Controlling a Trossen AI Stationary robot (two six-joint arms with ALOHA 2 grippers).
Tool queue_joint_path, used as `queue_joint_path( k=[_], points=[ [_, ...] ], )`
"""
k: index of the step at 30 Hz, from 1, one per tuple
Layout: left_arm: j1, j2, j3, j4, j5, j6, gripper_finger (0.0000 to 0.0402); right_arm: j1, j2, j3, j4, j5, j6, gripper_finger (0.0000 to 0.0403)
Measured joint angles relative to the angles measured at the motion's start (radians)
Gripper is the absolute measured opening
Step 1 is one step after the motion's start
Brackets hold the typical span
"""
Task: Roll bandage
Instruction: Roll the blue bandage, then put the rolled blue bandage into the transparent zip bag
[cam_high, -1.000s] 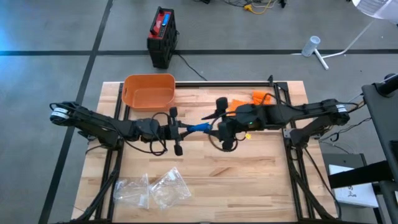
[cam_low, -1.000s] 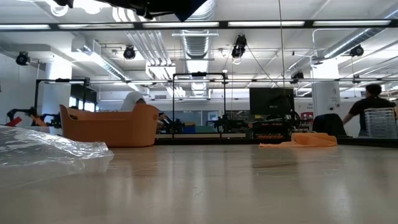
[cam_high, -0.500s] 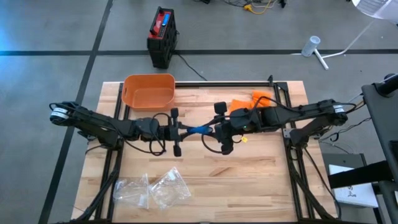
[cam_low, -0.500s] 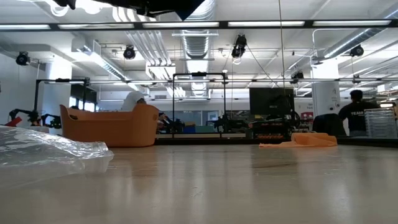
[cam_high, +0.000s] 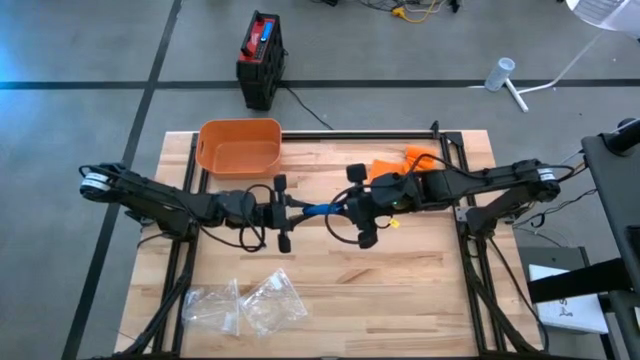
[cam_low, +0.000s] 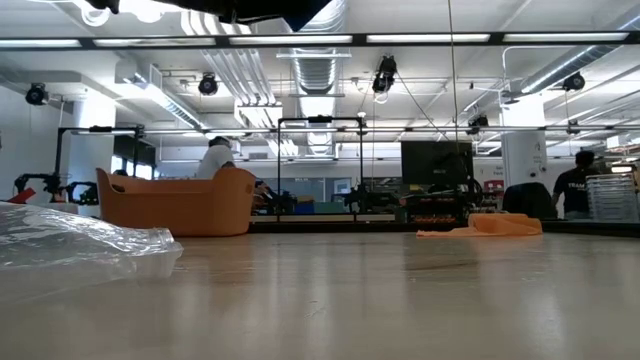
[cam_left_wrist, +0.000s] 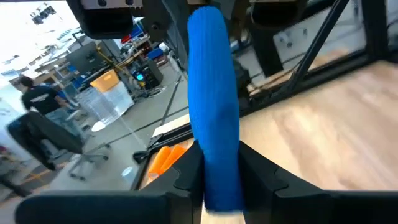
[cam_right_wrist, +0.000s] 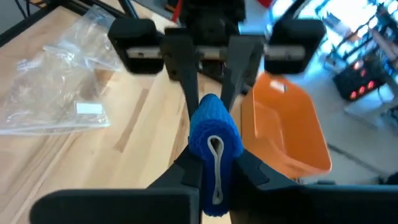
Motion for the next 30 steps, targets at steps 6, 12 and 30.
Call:
queue_joint_path(
  k=[6,12,30],
  points=[
    [-0.021,-0.056,0.000,-0.215,-0.058,-0.069,0.0119,0.018,-0.061,-0.002,-0.155,0.004,0.134,0.0031],
    [-0.062,-0.047,-0.002,-0.415,0.014,-0.364,0.0179,0.017,-0.081,-0.125,-0.224,0.029,0.270,0.0027],
    [-0.443,0.388,0.394,-0.676,-0.034,-1.101,0.0218,0.316,-0.078,-0.412,0.010,0.060,0.414,0.0026]
  ],
)
